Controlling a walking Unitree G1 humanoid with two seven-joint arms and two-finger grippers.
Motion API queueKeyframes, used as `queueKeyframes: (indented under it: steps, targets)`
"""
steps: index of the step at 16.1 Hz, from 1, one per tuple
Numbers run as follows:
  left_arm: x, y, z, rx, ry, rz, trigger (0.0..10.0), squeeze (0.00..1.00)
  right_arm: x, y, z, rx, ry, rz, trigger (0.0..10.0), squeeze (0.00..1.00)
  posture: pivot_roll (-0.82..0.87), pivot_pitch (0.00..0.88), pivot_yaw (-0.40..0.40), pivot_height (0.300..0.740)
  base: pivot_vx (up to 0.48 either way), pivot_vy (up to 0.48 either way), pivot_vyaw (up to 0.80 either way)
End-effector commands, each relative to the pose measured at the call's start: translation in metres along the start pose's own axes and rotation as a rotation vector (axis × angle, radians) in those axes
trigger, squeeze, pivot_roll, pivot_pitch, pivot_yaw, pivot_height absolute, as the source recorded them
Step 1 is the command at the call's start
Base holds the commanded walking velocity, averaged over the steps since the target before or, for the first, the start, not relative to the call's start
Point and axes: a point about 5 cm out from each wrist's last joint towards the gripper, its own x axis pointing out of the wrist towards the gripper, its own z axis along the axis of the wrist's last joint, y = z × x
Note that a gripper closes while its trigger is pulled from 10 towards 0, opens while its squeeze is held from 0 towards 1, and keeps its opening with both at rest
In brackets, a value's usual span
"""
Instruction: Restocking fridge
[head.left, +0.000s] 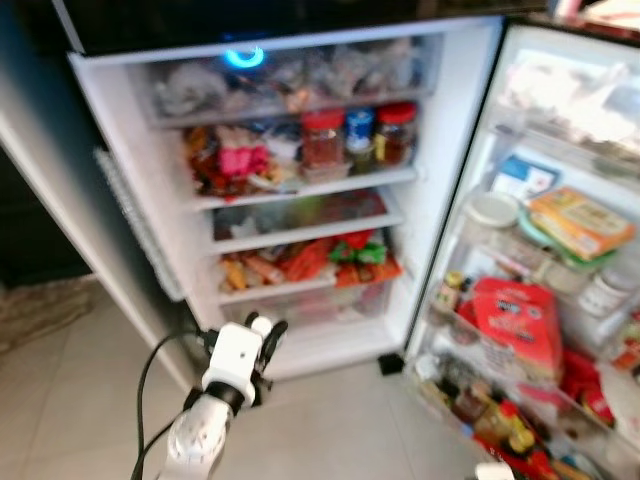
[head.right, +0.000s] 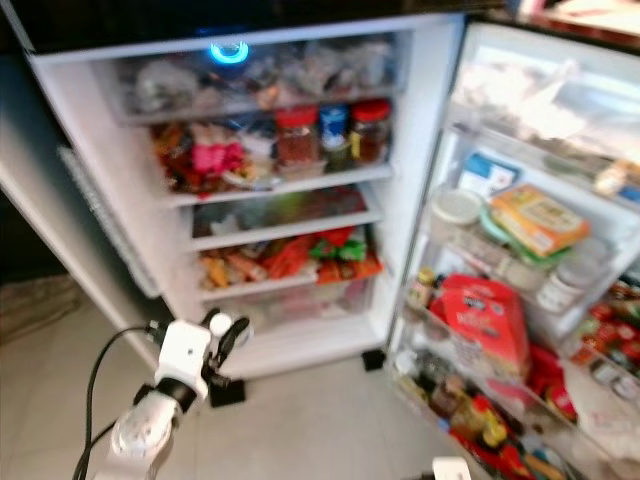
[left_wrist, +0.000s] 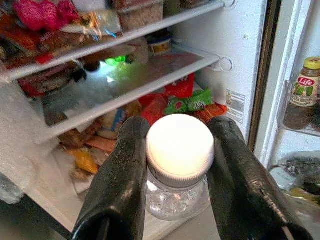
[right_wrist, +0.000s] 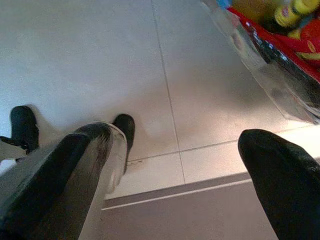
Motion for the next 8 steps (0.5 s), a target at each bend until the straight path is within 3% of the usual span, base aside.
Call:
queueKeyframes:
  steps: [1, 8]
  targets:
    - [0.0027, 0.0033, 0.0042, -0.04, 0.005, 0.029, 10.0, 0.0, 0.0004, 0.002, 0.0018, -0.011, -0.008, 0.0, 10.0, 0.0, 0.01, 0.0, 0.011, 0.74, 0.341, 0.0, 0.0]
    - [0.0052, 0.0055, 0.0096, 0.028, 0.02, 0.014, 10.0, 0.0, 0.001, 0.0078, 0.0016, -0.049, -0.01, -0.009, 10.0, 0.0, 0.02, 0.0, 0.012, 0.74, 0.345, 0.0, 0.0]
